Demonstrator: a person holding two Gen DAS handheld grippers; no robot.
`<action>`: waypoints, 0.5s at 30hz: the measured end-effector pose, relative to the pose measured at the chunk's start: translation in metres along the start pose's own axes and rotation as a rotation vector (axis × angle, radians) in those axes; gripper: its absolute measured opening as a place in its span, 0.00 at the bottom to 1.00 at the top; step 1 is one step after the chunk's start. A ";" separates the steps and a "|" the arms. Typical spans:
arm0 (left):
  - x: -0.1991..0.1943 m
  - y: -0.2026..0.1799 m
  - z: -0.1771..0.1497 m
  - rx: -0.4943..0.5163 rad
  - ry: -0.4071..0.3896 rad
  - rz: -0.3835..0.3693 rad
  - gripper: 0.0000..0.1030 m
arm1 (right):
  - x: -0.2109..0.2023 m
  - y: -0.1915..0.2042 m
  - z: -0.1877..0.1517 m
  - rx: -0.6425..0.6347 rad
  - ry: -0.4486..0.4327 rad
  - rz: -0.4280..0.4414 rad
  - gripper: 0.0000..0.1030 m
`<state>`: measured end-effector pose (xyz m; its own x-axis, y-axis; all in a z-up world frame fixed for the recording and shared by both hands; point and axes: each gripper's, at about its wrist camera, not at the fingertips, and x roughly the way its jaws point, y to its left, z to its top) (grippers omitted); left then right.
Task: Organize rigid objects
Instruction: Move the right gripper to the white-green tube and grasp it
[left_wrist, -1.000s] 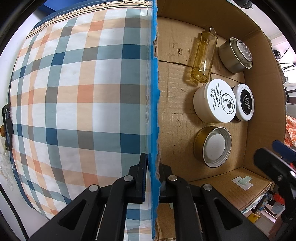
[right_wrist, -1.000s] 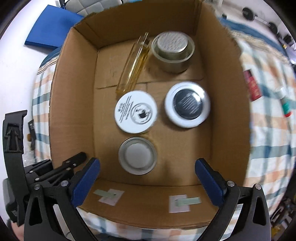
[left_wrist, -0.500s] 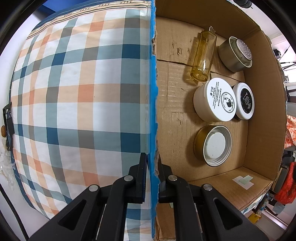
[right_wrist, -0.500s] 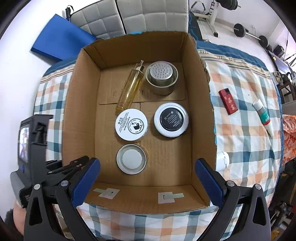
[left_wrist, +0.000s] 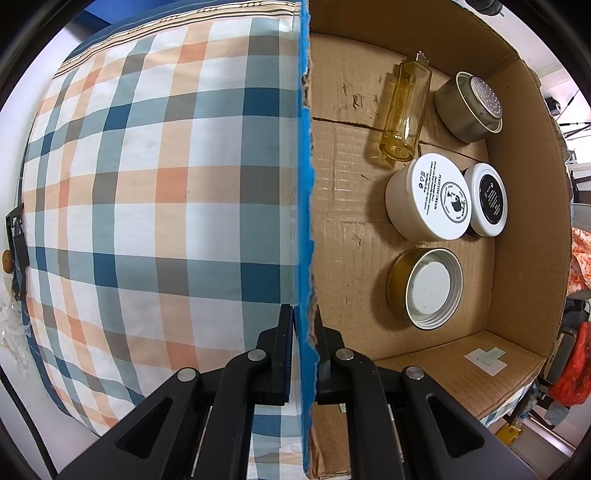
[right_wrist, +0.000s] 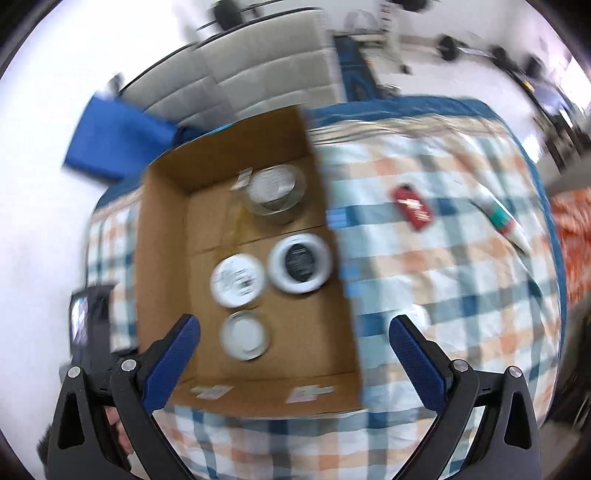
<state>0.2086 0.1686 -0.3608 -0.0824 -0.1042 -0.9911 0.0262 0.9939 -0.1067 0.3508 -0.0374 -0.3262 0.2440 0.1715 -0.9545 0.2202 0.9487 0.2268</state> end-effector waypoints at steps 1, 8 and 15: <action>0.000 0.000 0.000 0.000 0.001 0.000 0.05 | 0.004 -0.024 0.005 0.057 0.002 -0.018 1.00; -0.001 -0.001 0.000 0.005 0.002 0.007 0.05 | 0.052 -0.139 0.017 0.304 0.042 -0.094 1.00; -0.001 -0.004 0.000 -0.001 -0.002 0.010 0.05 | 0.090 -0.209 0.060 0.240 -0.027 -0.374 1.00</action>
<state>0.2086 0.1652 -0.3591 -0.0805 -0.0948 -0.9922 0.0256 0.9949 -0.0971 0.3835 -0.2364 -0.4478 0.1299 -0.1821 -0.9747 0.5102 0.8552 -0.0918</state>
